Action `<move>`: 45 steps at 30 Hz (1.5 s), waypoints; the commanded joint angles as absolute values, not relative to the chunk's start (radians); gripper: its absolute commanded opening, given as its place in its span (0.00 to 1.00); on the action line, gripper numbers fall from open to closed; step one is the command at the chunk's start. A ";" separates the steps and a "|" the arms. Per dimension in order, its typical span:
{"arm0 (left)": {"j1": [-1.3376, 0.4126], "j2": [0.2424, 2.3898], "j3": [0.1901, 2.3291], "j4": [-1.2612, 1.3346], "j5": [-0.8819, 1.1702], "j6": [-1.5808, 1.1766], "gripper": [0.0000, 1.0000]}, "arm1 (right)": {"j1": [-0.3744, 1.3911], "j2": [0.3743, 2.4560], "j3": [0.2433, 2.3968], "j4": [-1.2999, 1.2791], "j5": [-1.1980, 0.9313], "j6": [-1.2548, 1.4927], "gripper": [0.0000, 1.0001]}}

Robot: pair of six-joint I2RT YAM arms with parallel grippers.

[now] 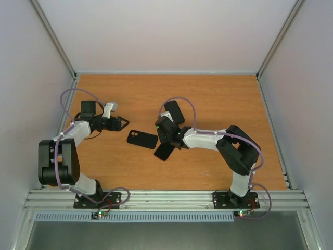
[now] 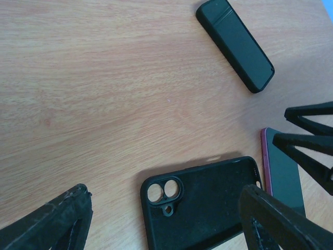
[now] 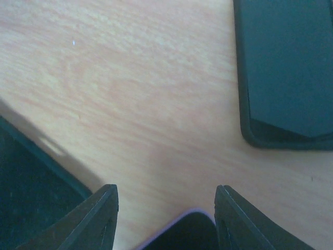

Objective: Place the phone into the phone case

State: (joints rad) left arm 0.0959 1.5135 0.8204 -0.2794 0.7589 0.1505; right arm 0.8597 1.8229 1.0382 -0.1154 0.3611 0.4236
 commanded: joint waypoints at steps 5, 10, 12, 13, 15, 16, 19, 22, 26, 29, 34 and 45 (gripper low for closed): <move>0.095 1.523 0.838 -0.265 0.761 0.178 0.78 | 0.810 1.898 1.152 -0.207 0.348 0.360 0.52; 0.095 1.524 0.839 -0.270 0.764 0.178 0.77 | 0.810 1.956 1.186 -0.256 0.358 0.339 0.55; 0.094 1.523 0.839 -0.270 0.764 0.178 0.77 | 0.810 1.967 1.187 -0.261 0.351 0.335 0.55; 0.094 1.523 0.839 -0.271 0.765 0.178 0.77 | 0.810 1.969 1.186 -0.261 0.346 0.337 0.55; 0.095 1.521 0.838 -0.269 0.766 0.180 0.77 | 0.810 1.968 1.179 -0.271 0.344 0.339 0.56; 0.095 1.521 0.838 -0.271 0.765 0.179 0.77 | 0.810 1.966 1.174 -0.279 0.346 0.342 0.57; 0.095 1.519 0.838 -0.271 0.768 0.178 0.77 | 0.811 1.944 1.146 -0.297 0.365 0.366 0.58; 0.095 1.521 0.839 -0.272 0.770 0.179 0.77 | 0.813 1.904 1.102 -0.313 0.384 0.395 0.59; 0.094 1.517 0.838 -0.274 0.779 0.178 0.77 | 0.824 1.844 1.030 -0.332 0.423 0.436 0.61; 0.094 1.513 0.838 -0.276 0.783 0.179 0.78 | 0.838 1.801 0.982 -0.333 0.431 0.461 0.62; 0.096 1.515 0.839 -0.278 0.788 0.180 0.78 | 0.896 1.773 0.939 -0.356 0.452 0.506 0.64; 0.095 1.524 0.842 -0.280 0.792 0.179 0.78 | 1.008 1.674 0.759 -0.300 0.412 0.633 0.66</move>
State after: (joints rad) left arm 0.0959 1.5135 0.8207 -0.2874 0.7742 0.1654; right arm 0.9760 1.7172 0.8452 -0.2749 0.4721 0.5812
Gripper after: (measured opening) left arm 0.776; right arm 0.663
